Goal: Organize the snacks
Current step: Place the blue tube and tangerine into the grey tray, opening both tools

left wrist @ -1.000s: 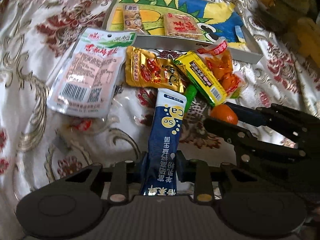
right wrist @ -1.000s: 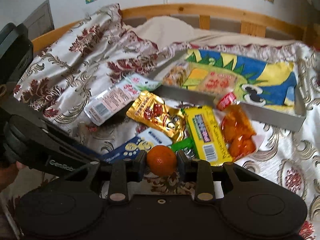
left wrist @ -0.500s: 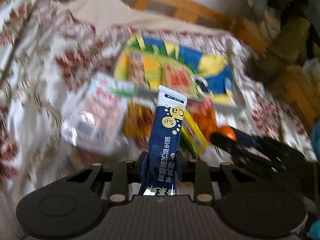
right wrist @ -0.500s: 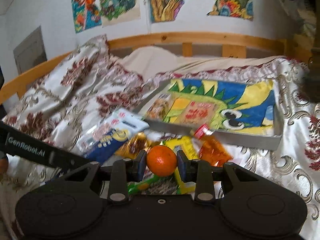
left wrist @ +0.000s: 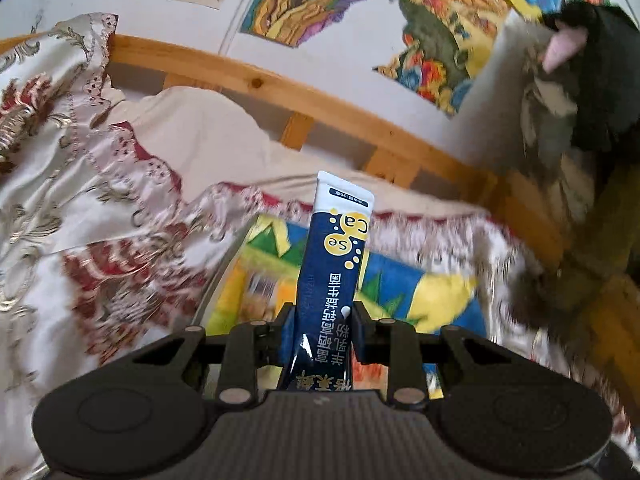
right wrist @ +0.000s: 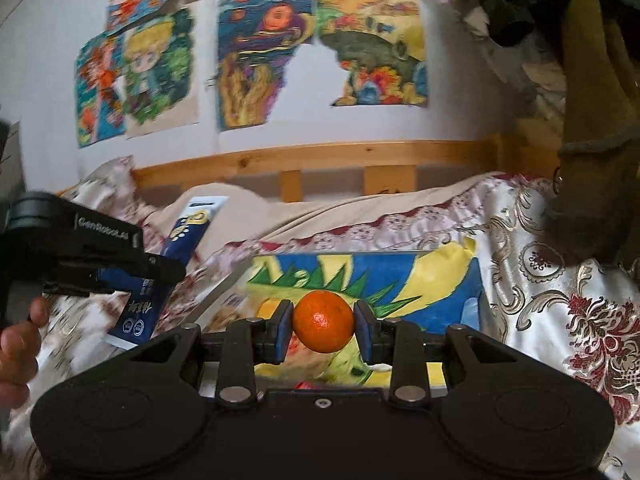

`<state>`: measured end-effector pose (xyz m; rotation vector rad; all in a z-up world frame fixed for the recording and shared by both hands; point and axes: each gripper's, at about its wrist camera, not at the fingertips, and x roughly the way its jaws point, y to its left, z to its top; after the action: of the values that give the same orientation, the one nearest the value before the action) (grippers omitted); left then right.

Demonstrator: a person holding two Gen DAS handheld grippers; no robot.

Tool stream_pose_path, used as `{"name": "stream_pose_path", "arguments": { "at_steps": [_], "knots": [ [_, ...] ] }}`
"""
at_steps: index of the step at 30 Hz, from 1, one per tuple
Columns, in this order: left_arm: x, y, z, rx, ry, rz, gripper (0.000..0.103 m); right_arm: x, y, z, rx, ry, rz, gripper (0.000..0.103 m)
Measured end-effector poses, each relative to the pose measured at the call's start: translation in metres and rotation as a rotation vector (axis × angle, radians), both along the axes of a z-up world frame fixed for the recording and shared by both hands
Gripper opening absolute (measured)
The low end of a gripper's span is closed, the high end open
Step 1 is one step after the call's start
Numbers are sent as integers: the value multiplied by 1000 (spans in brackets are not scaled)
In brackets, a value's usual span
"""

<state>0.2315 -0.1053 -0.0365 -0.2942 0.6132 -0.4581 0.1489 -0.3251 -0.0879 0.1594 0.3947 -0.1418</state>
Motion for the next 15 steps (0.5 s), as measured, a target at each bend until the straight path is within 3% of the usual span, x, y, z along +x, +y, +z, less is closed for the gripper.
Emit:
{"name": "stream_pose_path", "arguments": {
  "at_steps": [5, 15],
  "knots": [
    [24, -11, -14, -65, -57, 9, 31, 30, -15, -11, 53, 27, -49, 35],
    [49, -28, -71, -37, -37, -6, 31, 61, -24, -50, 84, 150, -101, 35]
  ]
}}
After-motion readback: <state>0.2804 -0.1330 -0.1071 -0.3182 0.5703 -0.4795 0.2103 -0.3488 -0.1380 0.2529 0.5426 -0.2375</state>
